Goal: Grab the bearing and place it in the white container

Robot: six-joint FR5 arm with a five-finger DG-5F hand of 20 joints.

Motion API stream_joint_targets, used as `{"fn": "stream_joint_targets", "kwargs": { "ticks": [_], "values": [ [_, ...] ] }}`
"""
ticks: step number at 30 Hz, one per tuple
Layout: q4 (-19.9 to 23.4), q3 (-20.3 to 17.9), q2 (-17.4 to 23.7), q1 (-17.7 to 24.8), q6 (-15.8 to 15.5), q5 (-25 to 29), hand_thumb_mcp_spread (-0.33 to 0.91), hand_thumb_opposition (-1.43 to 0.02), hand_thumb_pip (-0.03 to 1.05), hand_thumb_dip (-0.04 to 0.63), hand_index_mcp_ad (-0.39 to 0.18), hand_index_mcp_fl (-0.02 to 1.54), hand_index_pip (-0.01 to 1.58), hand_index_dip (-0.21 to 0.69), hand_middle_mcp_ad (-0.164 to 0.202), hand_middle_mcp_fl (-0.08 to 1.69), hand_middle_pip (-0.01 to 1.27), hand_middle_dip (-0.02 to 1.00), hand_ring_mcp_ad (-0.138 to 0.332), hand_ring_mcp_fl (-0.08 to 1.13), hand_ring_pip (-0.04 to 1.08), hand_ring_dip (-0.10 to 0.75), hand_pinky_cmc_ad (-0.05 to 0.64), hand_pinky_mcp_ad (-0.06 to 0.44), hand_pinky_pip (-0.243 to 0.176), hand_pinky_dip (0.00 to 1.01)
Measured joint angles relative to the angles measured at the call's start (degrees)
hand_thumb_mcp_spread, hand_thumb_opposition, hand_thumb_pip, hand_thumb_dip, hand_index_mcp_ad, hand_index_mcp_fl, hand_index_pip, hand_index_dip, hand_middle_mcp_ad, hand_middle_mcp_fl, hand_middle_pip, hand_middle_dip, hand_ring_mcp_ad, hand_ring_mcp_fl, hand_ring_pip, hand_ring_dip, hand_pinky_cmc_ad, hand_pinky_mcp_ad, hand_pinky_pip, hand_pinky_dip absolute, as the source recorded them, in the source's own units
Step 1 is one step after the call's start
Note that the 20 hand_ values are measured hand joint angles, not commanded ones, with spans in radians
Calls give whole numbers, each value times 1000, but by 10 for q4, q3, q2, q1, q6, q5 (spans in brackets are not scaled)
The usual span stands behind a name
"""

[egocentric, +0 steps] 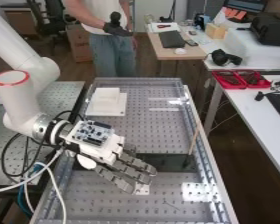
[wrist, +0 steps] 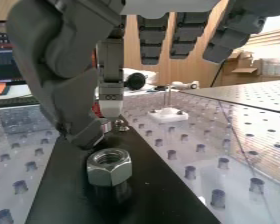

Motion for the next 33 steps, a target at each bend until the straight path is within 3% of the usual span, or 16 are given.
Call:
{"fn": "stream_joint_targets", "kwargs": {
  "ticks": [33],
  "values": [
    [3,1,-4,3,-3,5,380,-887,661,267,-164,138,1518,80,42,7,119,108,93,16,59,-12,316,164,-106,155]
  ]
}}
